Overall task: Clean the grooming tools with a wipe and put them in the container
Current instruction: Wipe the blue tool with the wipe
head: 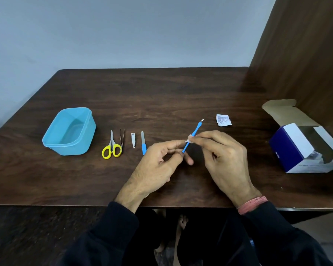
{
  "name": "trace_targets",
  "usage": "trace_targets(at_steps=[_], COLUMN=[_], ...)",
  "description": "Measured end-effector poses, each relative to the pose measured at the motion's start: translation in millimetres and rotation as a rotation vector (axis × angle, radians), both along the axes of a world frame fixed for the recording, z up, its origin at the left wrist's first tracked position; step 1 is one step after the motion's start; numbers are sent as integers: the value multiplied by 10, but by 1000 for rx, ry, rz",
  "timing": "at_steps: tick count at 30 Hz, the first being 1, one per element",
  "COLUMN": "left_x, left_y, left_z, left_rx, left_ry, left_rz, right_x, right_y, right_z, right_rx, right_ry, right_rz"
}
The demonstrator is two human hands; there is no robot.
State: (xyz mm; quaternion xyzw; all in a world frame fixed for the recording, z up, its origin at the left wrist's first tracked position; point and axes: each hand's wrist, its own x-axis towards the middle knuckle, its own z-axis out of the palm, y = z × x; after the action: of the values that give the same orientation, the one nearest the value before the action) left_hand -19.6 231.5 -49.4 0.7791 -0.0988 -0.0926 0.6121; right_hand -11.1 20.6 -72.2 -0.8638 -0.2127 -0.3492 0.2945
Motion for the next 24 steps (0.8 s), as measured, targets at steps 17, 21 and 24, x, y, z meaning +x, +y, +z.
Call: trace_targets(at_steps=[17,21,24], left_x=[18,17,5], left_y=[-16,-8,-4], left_z=[-21,-35,-30], left_rx=[-52,-18,-14], left_ry=[50,26,-11], left_rz=[79,76,68], right_x=[-11,-18,-22], right_y=[21,22,29], right_z=[-5,-19,-36], right_rx=[-21,-71,-88], right_ry=[7,-5,-23], right_rz=[60,68,66])
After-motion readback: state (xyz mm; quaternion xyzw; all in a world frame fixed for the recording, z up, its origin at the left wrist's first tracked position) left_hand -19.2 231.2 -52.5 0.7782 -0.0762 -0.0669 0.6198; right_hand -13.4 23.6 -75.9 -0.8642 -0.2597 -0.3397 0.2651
